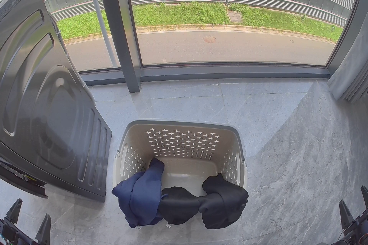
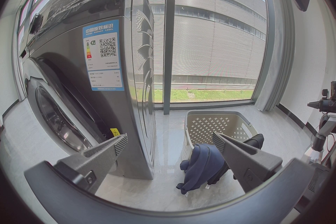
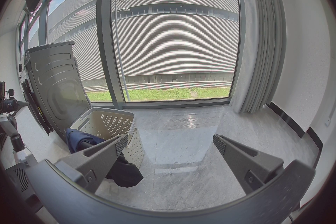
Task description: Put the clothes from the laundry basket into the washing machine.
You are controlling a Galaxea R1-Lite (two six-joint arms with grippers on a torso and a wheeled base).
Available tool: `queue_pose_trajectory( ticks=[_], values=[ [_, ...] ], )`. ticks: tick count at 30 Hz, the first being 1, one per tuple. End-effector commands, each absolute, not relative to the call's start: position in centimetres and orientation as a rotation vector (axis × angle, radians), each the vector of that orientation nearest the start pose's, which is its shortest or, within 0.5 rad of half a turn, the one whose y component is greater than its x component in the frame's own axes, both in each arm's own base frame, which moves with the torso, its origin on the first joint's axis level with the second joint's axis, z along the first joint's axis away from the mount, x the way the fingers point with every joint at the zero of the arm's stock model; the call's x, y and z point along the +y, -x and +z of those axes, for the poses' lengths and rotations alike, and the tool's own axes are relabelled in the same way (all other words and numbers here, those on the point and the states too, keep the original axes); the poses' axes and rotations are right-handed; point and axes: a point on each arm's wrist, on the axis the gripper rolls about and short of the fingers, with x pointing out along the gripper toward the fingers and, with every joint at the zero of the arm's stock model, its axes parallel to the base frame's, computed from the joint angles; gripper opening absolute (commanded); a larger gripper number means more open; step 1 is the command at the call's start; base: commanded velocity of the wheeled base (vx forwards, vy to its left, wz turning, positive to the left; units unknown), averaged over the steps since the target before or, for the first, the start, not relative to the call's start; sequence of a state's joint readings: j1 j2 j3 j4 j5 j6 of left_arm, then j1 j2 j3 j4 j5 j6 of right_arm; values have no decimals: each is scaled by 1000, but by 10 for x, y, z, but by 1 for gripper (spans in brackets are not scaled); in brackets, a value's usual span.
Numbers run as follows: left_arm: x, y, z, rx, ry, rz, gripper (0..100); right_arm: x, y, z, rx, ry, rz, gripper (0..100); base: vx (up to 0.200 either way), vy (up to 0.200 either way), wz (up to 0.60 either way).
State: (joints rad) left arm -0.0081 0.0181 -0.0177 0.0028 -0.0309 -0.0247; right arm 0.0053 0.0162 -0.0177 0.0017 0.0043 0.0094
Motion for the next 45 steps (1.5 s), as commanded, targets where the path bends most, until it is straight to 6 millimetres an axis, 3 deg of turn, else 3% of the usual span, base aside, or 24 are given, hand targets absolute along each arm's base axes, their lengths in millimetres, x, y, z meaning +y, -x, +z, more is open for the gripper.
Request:
queue_pose_trajectory(
  ticks=[1,9,15,45],
  values=[
    [-1,23,76,2,25,-38,100,0,23,76,0,-9,11,100,0,0,0],
    [-1,23,76,4,23,-38,100,0,23,76,0,-9,11,100,0,0,0],
    [-1,23,76,2,23,-38,100,0,23,76,0,-9,11,100,200,0,0],
    [0,23,76,3,25,-34,100,0,23,76,0,-9,11,100,80,0,0]
  ],
)
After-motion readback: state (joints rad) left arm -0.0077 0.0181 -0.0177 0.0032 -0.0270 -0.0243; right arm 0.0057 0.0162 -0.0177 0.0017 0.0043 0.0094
